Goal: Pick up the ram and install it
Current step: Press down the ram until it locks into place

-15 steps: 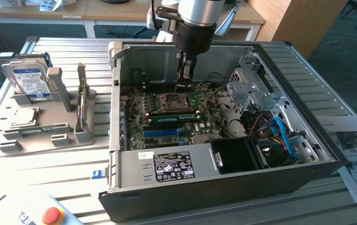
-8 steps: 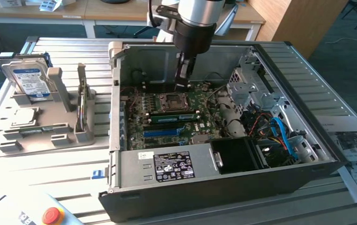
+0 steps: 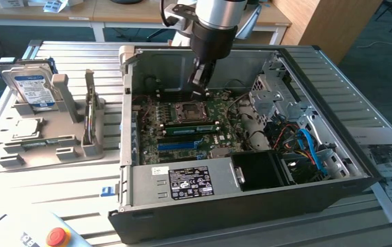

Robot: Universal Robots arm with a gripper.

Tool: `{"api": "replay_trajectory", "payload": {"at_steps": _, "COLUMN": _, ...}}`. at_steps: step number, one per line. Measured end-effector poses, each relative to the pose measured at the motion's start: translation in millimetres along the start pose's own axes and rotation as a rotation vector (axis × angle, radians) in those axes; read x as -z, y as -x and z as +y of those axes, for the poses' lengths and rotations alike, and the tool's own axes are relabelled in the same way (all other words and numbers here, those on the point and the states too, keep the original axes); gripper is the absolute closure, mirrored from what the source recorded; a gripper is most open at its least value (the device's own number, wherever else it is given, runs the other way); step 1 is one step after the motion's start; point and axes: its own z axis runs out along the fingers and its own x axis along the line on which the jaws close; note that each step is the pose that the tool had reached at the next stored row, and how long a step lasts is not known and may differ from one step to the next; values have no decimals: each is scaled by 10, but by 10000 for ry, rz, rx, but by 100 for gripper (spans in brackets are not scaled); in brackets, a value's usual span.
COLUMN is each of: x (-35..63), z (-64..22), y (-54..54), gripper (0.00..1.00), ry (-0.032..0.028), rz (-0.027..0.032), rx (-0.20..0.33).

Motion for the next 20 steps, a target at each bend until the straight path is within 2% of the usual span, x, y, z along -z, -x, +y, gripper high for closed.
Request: {"api": "replay_trajectory", "payload": {"at_steps": 20, "x": -28, "z": -2, "y": 1, "gripper": 89, "ry": 84, "rz": -203, "rx": -3639}}
